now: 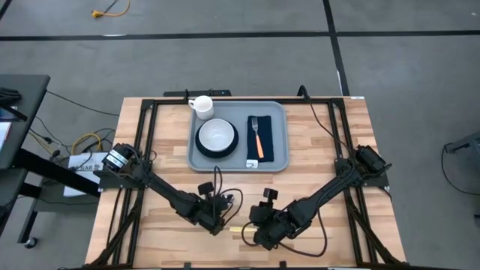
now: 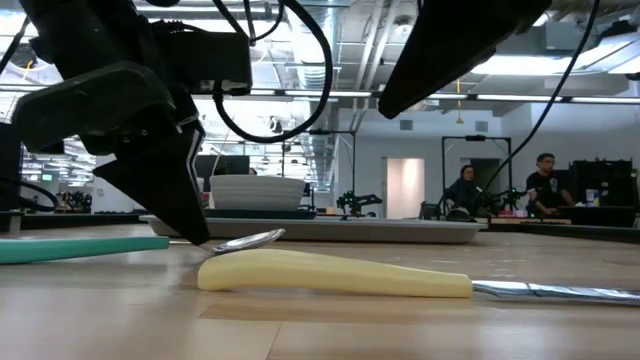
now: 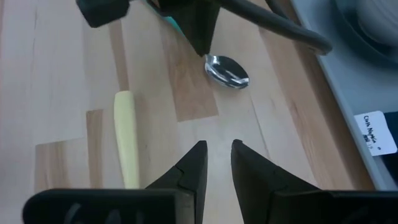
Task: Set up tray
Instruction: Put the blue spoon on the blue napkin to the left of the orange fork
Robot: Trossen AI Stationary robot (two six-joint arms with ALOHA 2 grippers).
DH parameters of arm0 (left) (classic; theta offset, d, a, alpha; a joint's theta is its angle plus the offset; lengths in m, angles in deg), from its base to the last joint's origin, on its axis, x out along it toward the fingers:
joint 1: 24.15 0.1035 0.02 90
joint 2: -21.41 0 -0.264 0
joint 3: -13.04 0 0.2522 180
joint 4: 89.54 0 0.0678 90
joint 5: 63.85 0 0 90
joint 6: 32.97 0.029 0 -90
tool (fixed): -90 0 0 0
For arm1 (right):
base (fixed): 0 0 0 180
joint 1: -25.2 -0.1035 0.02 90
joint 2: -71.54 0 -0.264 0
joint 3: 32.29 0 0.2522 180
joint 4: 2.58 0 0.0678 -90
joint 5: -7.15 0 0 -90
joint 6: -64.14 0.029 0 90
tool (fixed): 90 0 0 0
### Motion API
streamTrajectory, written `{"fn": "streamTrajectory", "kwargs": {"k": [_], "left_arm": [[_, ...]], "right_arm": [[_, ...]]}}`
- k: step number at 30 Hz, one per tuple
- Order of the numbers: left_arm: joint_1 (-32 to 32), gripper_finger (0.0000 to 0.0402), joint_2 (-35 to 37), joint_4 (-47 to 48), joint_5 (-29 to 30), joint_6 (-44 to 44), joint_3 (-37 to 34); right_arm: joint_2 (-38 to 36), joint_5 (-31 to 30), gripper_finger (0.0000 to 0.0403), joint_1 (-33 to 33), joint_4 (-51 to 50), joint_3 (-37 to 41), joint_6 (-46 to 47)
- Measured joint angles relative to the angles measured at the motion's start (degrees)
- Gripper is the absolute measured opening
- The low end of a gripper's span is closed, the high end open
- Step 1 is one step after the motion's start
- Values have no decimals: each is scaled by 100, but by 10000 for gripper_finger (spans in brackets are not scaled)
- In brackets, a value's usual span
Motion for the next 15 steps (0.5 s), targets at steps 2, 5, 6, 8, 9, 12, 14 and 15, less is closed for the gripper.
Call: {"fn": "streamTrajectory", "kwargs": {"k": [2,5,6,8,9,12,14,15], "left_arm": [[-5,28,3,0,3,-34,0],[-18,55,7,12,-91,-42,0],[-32,65,9,13,-102,-43,2],[-47,88,9,13,-102,-40,2],[-50,99,9,13,-108,-36,2],[-50,129,9,26,-129,-36,2],[-50,144,9,28,-139,-40,2],[-50,149,9,29,-140,-41,2]], "right_arm": [[0,5,66,0,4,44,0],[4,38,66,0,13,48,0],[4,39,66,0,20,48,0],[4,42,66,0,16,48,0],[4,41,66,0,18,48,0],[4,46,66,0,16,48,0],[4,46,66,0,18,48,0],[4,46,66,0,17,48,0]]}}
